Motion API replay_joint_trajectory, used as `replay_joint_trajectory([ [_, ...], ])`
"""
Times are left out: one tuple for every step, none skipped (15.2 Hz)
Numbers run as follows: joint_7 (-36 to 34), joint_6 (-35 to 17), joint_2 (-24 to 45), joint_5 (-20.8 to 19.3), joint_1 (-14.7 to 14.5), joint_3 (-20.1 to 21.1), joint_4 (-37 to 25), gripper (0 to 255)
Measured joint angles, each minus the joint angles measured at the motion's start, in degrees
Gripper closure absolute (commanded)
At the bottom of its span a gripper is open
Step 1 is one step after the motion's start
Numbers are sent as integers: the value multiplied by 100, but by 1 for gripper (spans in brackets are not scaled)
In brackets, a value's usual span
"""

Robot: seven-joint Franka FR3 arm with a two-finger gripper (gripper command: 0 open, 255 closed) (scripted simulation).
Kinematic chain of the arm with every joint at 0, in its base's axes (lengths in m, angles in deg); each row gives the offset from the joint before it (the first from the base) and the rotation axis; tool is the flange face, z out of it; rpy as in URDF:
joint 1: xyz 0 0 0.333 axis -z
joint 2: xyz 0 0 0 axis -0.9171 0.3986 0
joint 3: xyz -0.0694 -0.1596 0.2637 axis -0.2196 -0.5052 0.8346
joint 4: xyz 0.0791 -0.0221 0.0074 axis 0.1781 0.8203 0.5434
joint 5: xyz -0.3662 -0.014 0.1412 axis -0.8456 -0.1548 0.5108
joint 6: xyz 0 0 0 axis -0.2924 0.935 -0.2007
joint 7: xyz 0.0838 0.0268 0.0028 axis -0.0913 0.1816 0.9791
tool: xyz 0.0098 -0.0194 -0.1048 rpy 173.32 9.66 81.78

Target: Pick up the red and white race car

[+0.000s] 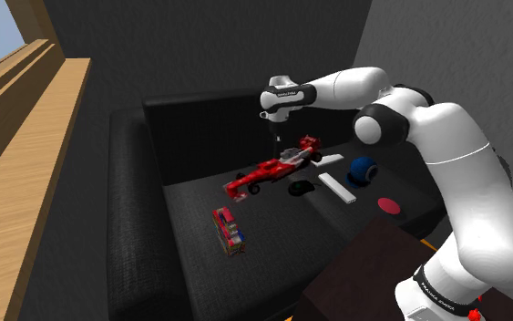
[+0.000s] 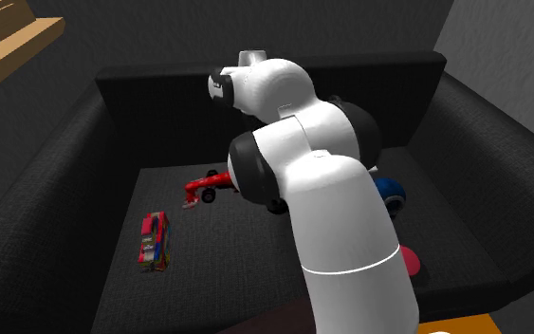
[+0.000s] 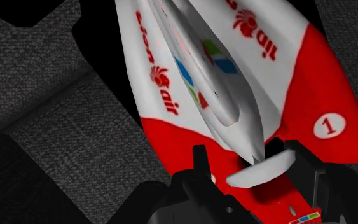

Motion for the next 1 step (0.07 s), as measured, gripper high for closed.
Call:
replay_joint_trajectory([
  [-1,16,-37,-5,-4,-4,21,255],
])
